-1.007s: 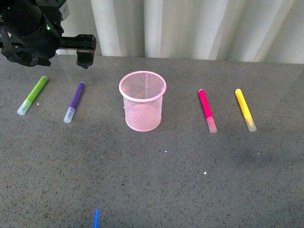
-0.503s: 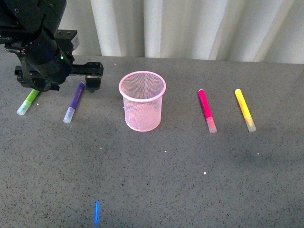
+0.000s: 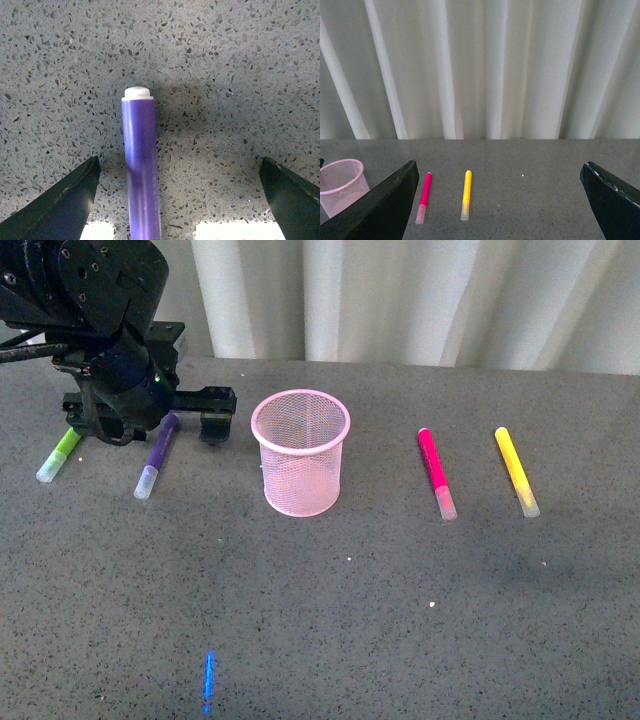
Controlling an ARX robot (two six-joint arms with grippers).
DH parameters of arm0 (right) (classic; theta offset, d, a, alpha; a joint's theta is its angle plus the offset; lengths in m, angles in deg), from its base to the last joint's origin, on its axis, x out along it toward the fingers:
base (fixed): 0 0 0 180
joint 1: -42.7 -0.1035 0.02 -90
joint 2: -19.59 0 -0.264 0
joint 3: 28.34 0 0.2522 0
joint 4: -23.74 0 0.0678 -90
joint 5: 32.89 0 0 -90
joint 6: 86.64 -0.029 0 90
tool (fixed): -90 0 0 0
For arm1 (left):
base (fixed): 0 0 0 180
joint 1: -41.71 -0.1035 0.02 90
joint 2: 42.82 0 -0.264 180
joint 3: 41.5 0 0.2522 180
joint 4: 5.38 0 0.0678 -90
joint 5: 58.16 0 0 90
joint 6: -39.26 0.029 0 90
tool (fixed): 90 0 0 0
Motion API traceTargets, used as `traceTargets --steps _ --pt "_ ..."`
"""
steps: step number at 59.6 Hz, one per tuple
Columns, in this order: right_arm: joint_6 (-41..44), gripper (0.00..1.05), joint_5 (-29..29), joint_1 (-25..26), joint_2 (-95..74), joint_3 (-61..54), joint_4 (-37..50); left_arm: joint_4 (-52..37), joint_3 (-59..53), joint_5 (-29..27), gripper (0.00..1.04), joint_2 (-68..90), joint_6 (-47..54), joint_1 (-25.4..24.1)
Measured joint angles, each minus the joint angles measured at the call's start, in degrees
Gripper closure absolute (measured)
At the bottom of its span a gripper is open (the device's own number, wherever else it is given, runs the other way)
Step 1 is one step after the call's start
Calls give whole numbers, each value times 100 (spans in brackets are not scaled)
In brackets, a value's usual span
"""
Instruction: Insert purple and pink pens into pink cup
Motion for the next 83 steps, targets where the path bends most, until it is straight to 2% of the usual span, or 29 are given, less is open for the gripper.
traceTargets --steps 7,28,34,49,62,73,83 --pt "0 7 0 0 0 0 0 -57 52 0 29 55 28 7" --pt "0 7 0 0 0 0 0 -223 55 -44 80 101 48 -11" --pt "0 7 0 0 0 0 0 -282 31 -76 91 101 68 -17" --pt "0 7 0 0 0 0 0 -686 -212 -101 92 33 66 -96" --pt "0 7 0 0 0 0 0 -1499 -804 149 92 -308 -199 -308" --pt "0 7 0 0 0 0 0 -2671 -1580 579 92 -1200 -723 -490" --pt "0 7 2 0 0 0 0 -4074 -2695 839 92 -2660 -1300 -461"
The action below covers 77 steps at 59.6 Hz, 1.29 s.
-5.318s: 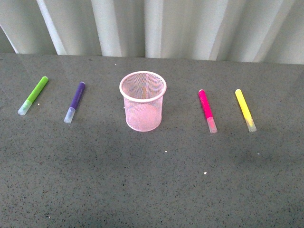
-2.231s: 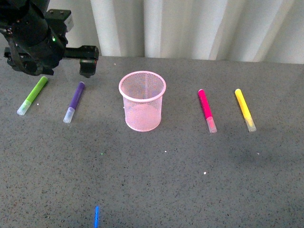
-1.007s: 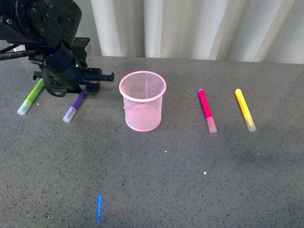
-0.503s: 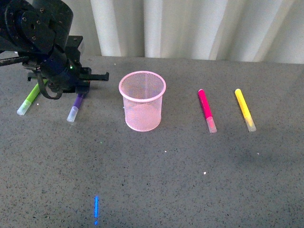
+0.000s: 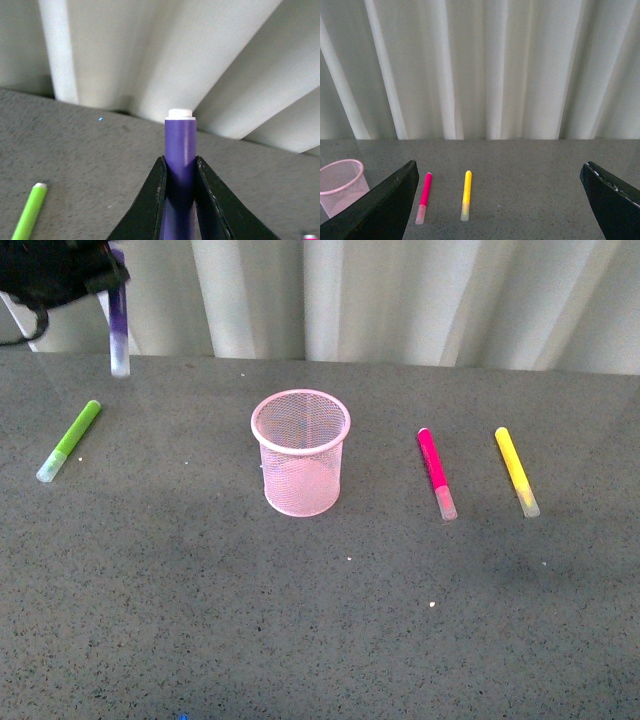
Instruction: Insert purple and pink pens into pink cup
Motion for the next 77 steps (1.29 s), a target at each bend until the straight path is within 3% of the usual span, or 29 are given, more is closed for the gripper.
traceTargets --steps 14,23,29,48,77 --pt "0 7 0 0 0 0 0 -1375 -1257 -133 92 -826 -826 758" --pt "0 7 0 0 0 0 0 -2374 -1469 -420 92 -723 -1226 1478" --pt "0 7 -2 0 0 0 0 -2780 -1438 -634 92 -455 -1471 1707" --pt "0 7 -2 0 0 0 0 -3727 -1252 -955 92 603 -1816 1976" --pt "0 7 -2 0 0 0 0 -3965 -1200 -977 92 1108 -1958 1974"
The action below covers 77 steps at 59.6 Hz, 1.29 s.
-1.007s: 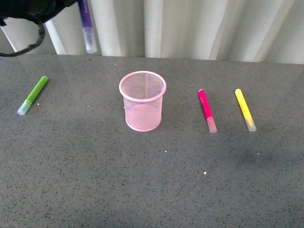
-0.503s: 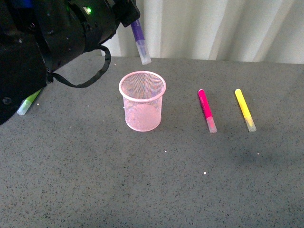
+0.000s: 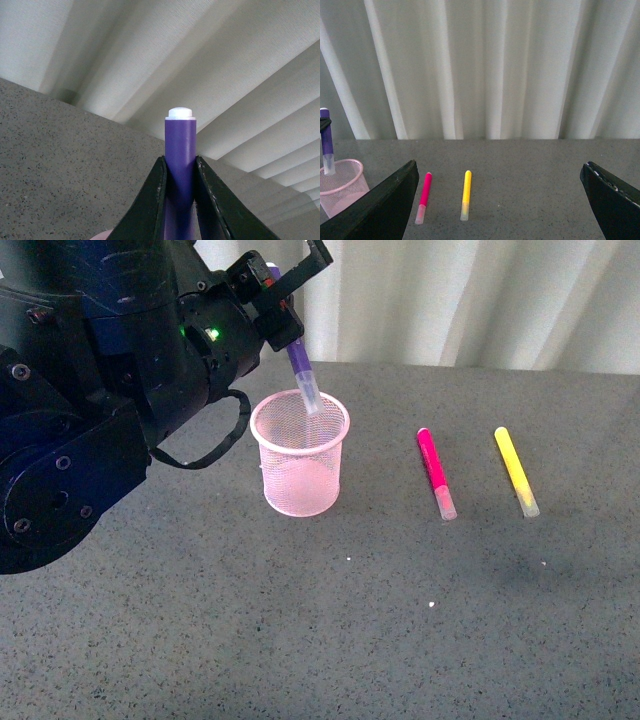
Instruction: Insert purple and pink pens into pink cup
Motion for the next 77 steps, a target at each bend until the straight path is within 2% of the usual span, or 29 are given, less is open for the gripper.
traceTargets --steps 3,22,26,31,38,52,57,61,65,68,77 --pt "0 7 0 0 0 0 0 -11 2 4 90 17 -2 -4" --pt "0 7 0 0 0 0 0 -195 2 9 34 52 26 -37" --pt "0 7 0 0 0 0 0 -195 -20 33 18 52 46 -63" --pt "0 7 0 0 0 0 0 -146 -111 146 5 2 83 -109" --pt "0 7 0 0 0 0 0 192 -382 518 7 -389 262 -302" --pt "0 7 0 0 0 0 0 1333 -1130 1941 7 -2201 702 -1158" --pt "0 7 2 0 0 0 0 2098 -1692 2883 7 -3375 1003 -1687" --pt "0 7 0 0 0 0 0 2583 -2015 3368 7 -4100 1121 -2031" --pt "0 7 0 0 0 0 0 3220 -2463 4094 7 -5272 1178 -2734" --pt "0 7 0 0 0 0 0 3718 -2653 4424 7 -5941 1250 -3289" --pt "0 7 0 0 0 0 0 4192 -3045 4911 7 -6651 1316 -4249"
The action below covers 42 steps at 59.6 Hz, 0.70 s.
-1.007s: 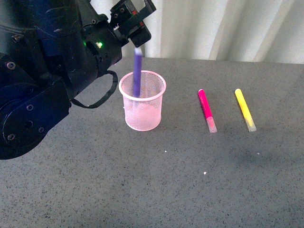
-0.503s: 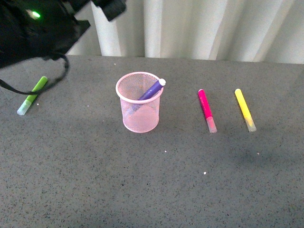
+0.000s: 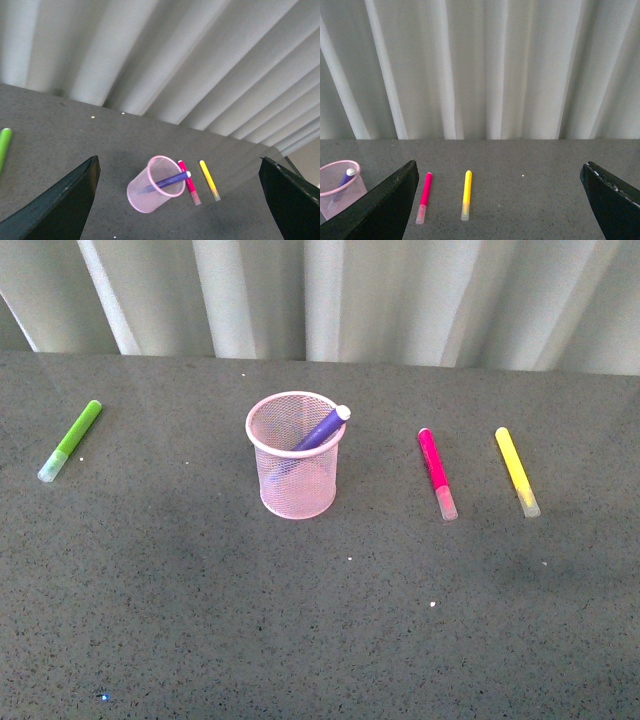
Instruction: Insert purple and pink pens into pink cup
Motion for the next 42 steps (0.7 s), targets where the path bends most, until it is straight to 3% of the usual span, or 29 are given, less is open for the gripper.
traceTargets --steps 1,2,6,11,28,34,38,42 --pt "0 7 0 0 0 0 0 -20 -48 -109 8 -35 48 0" --pt "0 7 0 0 0 0 0 -323 -216 -697 13 -116 295 101" --pt "0 7 2 0 0 0 0 -916 -695 -2177 27 -492 1158 433" --pt "0 7 0 0 0 0 0 -903 -1025 -3025 43 -979 1812 691" --pt "0 7 0 0 0 0 0 -400 -1541 -3626 98 -2006 2214 1248" --pt "0 7 0 0 0 0 0 -221 -1626 -3735 101 -2277 2253 1359" --pt "0 7 2 0 0 0 0 -35 -1703 -4247 101 -2524 2260 1729" --pt "0 7 0 0 0 0 0 103 -1751 -4301 101 -2719 2269 1902"
